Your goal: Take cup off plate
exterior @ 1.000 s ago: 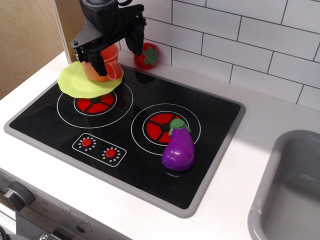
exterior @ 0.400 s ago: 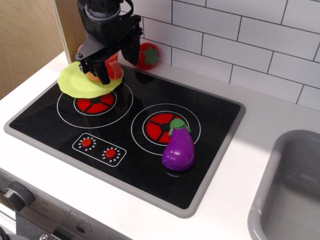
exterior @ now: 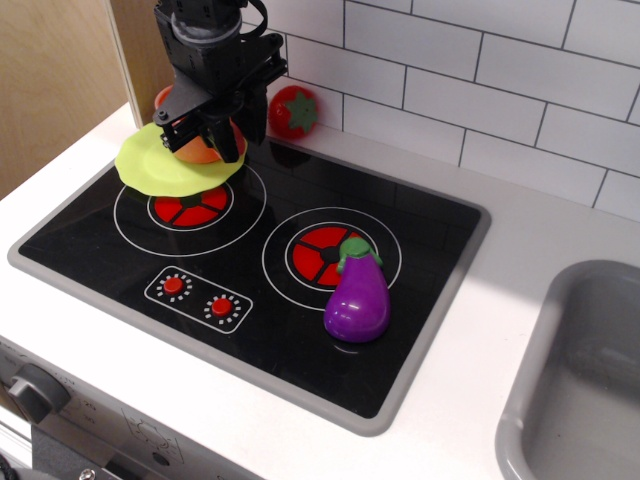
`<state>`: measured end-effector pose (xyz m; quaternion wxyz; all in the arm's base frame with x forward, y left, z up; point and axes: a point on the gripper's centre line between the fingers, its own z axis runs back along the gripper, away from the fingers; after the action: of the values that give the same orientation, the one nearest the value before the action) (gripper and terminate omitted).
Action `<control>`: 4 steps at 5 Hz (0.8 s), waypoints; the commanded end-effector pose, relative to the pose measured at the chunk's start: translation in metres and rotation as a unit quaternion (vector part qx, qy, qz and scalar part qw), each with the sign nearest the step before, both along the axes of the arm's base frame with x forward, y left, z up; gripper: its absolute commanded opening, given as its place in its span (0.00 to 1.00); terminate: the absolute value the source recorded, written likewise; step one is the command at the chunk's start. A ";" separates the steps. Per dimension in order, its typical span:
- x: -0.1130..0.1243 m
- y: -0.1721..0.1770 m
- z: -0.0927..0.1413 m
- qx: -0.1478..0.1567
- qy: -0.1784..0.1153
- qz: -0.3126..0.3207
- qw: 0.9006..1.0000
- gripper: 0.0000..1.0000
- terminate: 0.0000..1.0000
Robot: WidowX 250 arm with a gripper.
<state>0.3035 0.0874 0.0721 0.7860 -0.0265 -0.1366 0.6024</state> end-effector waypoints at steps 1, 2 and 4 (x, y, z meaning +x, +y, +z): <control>-0.001 0.008 0.034 0.000 -0.032 -0.003 0.999 0.00 0.00; -0.007 0.009 0.051 -0.026 -0.043 -0.004 0.999 0.00 0.00; -0.042 0.000 0.054 -0.039 -0.026 -0.063 0.997 0.00 0.00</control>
<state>0.2579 0.0808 0.1114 0.8204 -0.0768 -0.1059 0.5566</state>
